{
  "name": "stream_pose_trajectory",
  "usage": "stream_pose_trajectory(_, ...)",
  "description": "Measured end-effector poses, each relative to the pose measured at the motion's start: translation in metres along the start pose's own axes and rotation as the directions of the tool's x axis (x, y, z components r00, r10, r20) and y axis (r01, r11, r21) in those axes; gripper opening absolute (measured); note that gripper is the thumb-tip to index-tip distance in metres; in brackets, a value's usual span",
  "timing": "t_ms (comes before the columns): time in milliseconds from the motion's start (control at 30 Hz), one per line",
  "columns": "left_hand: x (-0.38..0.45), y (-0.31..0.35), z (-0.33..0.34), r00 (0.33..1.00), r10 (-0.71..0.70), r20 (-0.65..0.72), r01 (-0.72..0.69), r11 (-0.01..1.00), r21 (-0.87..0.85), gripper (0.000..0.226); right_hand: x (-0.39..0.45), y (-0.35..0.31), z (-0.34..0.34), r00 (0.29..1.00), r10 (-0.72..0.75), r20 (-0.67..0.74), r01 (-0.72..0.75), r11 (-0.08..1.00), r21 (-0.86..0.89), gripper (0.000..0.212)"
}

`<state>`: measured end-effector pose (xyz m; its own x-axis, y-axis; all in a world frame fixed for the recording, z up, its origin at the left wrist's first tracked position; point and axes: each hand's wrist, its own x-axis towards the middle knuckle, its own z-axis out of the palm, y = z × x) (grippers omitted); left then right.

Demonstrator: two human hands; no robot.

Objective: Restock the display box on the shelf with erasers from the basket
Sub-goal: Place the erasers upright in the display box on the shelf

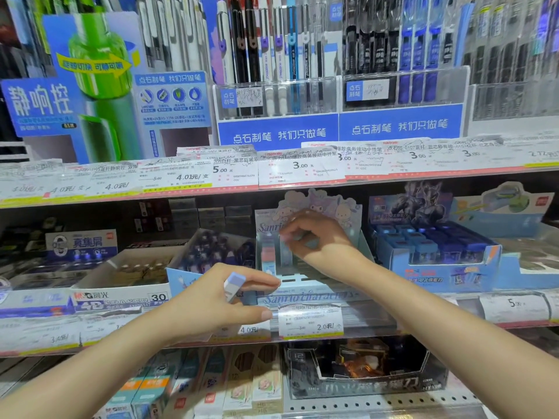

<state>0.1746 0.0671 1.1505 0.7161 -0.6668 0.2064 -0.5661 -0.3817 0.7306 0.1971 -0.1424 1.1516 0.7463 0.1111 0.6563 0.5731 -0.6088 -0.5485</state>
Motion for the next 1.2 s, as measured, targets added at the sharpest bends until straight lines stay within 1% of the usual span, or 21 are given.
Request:
stream_pose_trajectory(100, 0.001, 0.001, -0.001, 1.000, 0.004, 0.005, -0.004, 1.000, 0.006, 0.038, 0.001, 0.000, 0.000, 0.998, -0.048, -0.029, 0.046, 0.998, -0.038, 0.028)
stream_pose_trajectory(167, 0.001, 0.001, -0.001, 1.000, 0.010, 0.012, -0.010, 1.000, 0.015, 0.038, 0.002, 0.000, 0.000, 0.998, -0.031, -0.055, 0.027, 0.998, -0.059, 0.036)
stream_pose_trajectory(300, 0.001, -0.001, -0.002, 1.000, 0.019, 0.020, -0.019, 0.999, 0.036, 0.039, 0.003, 0.001, 0.001, 0.999, -0.015, -0.050, 0.012, 0.998, -0.058, 0.044)
stream_pose_trajectory(400, 0.000, 0.000, -0.002, 0.999, 0.022, 0.030, -0.023, 0.999, 0.035, 0.039, 0.004, 0.004, -0.002, 0.999, -0.017, -0.032, 0.015, 0.996, -0.086, 0.042)
stream_pose_trajectory(467, 0.000, 0.001, -0.003, 0.999, 0.021, 0.041, -0.023, 0.999, 0.046, 0.039, 0.004, 0.010, -0.004, 0.997, -0.029, -0.073, 0.022, 0.995, -0.096, 0.037)
stream_pose_trajectory(533, 0.000, 0.002, -0.004, 0.999, 0.017, 0.045, -0.019, 0.998, 0.057, 0.039, 0.003, 0.012, -0.003, 0.994, -0.003, -0.110, -0.004, 0.998, -0.065, 0.035)
stream_pose_trajectory(600, 0.001, 0.002, -0.004, 0.999, 0.013, 0.043, -0.015, 0.998, 0.053, 0.038, 0.003, 0.011, -0.003, 0.996, -0.026, -0.081, 0.020, 0.998, -0.064, 0.039)
stream_pose_trajectory(667, 0.002, 0.002, -0.004, 0.999, 0.005, 0.042, -0.007, 0.999, 0.050, 0.038, 0.002, 0.009, -0.003, 0.999, -0.049, 0.006, 0.049, 0.993, -0.109, 0.047)
stream_pose_trajectory(733, 0.003, 0.001, -0.005, 1.000, -0.005, 0.031, 0.003, 0.999, 0.047, 0.037, 0.003, 0.009, -0.004, 0.996, -0.033, 0.084, 0.045, 0.990, -0.136, 0.054)
stream_pose_trajectory(867, 0.004, 0.001, -0.006, 0.999, -0.008, 0.038, 0.006, 0.999, 0.044, 0.034, 0.002, 0.010, -0.004, 0.997, -0.016, 0.075, 0.026, 0.992, -0.127, 0.056)
stream_pose_trajectory(967, 0.003, 0.005, -0.005, 0.999, -0.011, 0.036, 0.010, 0.999, 0.045, 0.034, 0.005, 0.008, -0.006, 0.996, 0.006, 0.092, 0.003, 0.995, -0.096, 0.056)
stream_pose_trajectory(1033, 0.004, 0.008, -0.003, 1.000, 0.002, -0.014, -0.001, 1.000, 0.021, 0.035, 0.002, 0.003, -0.008, 0.994, 0.028, 0.107, -0.022, 0.998, -0.056, 0.058)
stream_pose_trajectory(1133, 0.004, 0.012, 0.001, 0.995, 0.007, -0.099, -0.013, 0.998, -0.063, 0.027, -0.012, -0.019, -0.010, 0.998, 0.065, 0.021, -0.066, 0.997, 0.045, 0.056)
stream_pose_trajectory(1167, 0.004, 0.013, 0.002, 0.995, -0.007, -0.097, -0.003, 0.995, -0.100, 0.026, -0.017, -0.028, -0.010, 0.998, 0.056, -0.004, -0.056, 0.994, 0.097, 0.052)
stream_pose_trajectory(1200, 0.003, 0.014, 0.004, 0.996, -0.024, -0.082, 0.012, 0.990, -0.139, 0.025, -0.021, -0.038, -0.009, 0.999, 0.036, -0.007, -0.035, 0.989, 0.144, 0.044)
